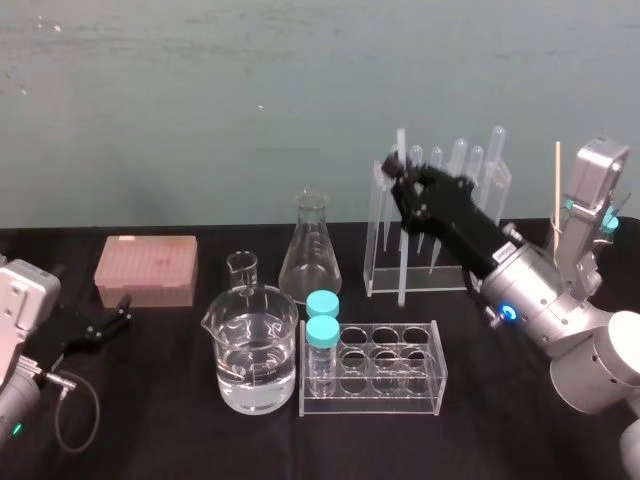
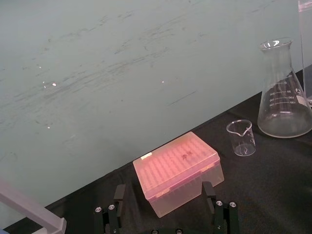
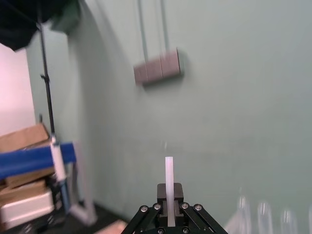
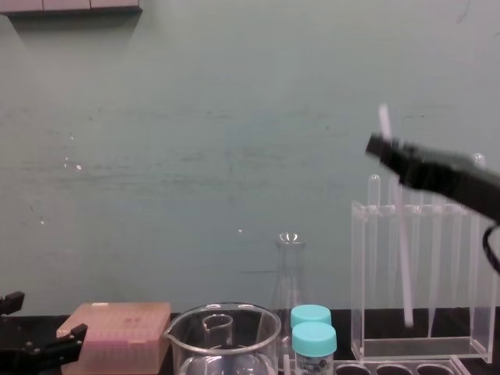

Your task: Pick up the stirring rod with one hand, then place it down.

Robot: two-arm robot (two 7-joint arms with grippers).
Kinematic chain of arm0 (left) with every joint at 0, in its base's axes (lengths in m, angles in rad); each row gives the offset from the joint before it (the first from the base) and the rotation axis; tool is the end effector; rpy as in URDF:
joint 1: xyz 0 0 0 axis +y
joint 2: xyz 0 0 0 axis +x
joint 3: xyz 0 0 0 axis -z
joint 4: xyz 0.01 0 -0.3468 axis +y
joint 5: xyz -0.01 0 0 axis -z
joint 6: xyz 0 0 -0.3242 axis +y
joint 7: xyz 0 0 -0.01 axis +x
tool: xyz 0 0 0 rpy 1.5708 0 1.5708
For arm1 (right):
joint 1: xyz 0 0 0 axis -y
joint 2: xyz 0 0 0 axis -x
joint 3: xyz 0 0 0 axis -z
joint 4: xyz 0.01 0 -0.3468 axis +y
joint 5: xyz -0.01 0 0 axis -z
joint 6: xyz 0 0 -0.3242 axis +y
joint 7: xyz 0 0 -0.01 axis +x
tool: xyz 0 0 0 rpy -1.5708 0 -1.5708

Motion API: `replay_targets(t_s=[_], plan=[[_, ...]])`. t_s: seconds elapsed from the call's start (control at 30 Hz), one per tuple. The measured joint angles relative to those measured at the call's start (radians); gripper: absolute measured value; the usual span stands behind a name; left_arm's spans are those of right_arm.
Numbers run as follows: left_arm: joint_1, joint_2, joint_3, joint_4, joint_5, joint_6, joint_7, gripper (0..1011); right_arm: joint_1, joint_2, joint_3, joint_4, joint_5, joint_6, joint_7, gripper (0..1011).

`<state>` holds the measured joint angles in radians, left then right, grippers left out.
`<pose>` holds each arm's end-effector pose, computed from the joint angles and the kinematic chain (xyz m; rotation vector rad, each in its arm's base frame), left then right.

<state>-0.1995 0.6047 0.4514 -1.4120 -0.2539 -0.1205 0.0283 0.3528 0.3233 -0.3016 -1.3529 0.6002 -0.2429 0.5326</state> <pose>0.3819 0.1109 -0.3510 0.3045 -0.2850 1.2480 0.4505 -0.0427 -0.2986 0.3404 -0.1174 -0.8417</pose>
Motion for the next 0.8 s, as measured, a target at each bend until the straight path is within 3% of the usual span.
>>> replay_targets(t_s=[0.17,0.3,0.53,0.8], plan=[[0.000,0.000,0.000,0.000,0.000,0.000,0.000,1000,0.009,-0.024,0.020,0.027,-0.086,-0.183,0.001,67],[0.000,0.000,0.000,0.000,0.000,0.000,0.000,1000,0.010,-0.032,0.033,0.049,-0.119,-0.253,0.004,67],[0.000,0.000,0.000,0.000,0.000,0.000,0.000,1000,0.000,-0.038,0.050,0.099,-0.149,-0.302,0.018,67],[0.000,0.000,0.000,0.000,0.000,0.000,0.000,1000,-0.010,-0.041,0.059,0.120,-0.186,-0.296,0.006,67]])
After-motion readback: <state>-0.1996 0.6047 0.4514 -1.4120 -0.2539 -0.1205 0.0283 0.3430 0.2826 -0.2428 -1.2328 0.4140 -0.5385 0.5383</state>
